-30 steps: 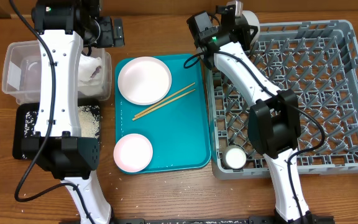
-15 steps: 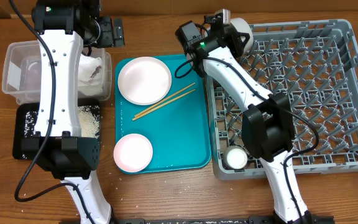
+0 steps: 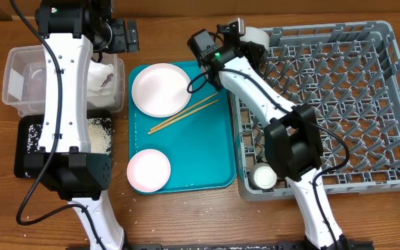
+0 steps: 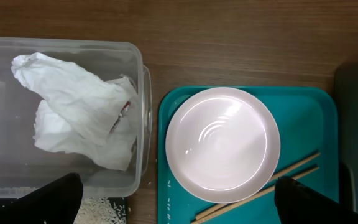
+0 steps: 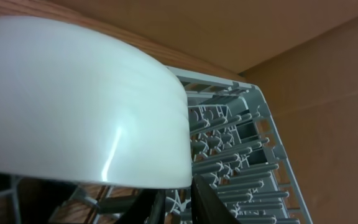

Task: Sort waste into correct bins and load items into the dishwasher
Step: 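Lift the bowl with the right gripper and set it in the rack's back-left corner, then move the right gripper to the small pink plate and grasp it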

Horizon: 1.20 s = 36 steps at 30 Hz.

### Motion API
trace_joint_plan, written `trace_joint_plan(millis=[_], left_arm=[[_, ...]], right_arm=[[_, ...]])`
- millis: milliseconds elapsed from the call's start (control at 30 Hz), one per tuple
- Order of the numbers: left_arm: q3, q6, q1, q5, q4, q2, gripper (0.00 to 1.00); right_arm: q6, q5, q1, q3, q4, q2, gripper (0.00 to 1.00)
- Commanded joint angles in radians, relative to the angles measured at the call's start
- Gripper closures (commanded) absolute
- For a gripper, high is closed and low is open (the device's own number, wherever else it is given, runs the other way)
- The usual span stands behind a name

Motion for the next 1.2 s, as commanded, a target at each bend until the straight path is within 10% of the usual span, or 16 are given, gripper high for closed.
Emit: trace_joint_plan(millis=[0, 133, 700, 967, 1167], left_arm=[[0.024, -0.003, 0.000, -0.013, 0.003, -0.029, 0.00], [0.024, -0.003, 0.000, -0.013, 0.003, -0.029, 0.00], [0.024, -0.003, 0.000, -0.013, 0.003, -0.029, 0.00], [0.024, -0.003, 0.000, -0.013, 0.003, -0.029, 0.00], [0.024, -0.003, 0.000, -0.013, 0.003, -0.029, 0.00]], right_arm=[[0.005, -0.042, -0.005, -0.004, -0.026, 0.008, 0.84], [0.019, -0.063, 0.031, -0.004, -0.091, 0.004, 0.80], [0.170, -0.599, 0.079, 0.203, -0.386, -0.153, 0.10], [0.153, -1.293, 0.090, 0.209, -0.383, -0.201, 0.10], [0.156, -1.413, 0.213, 0.008, -0.293, -0.195, 0.17]])
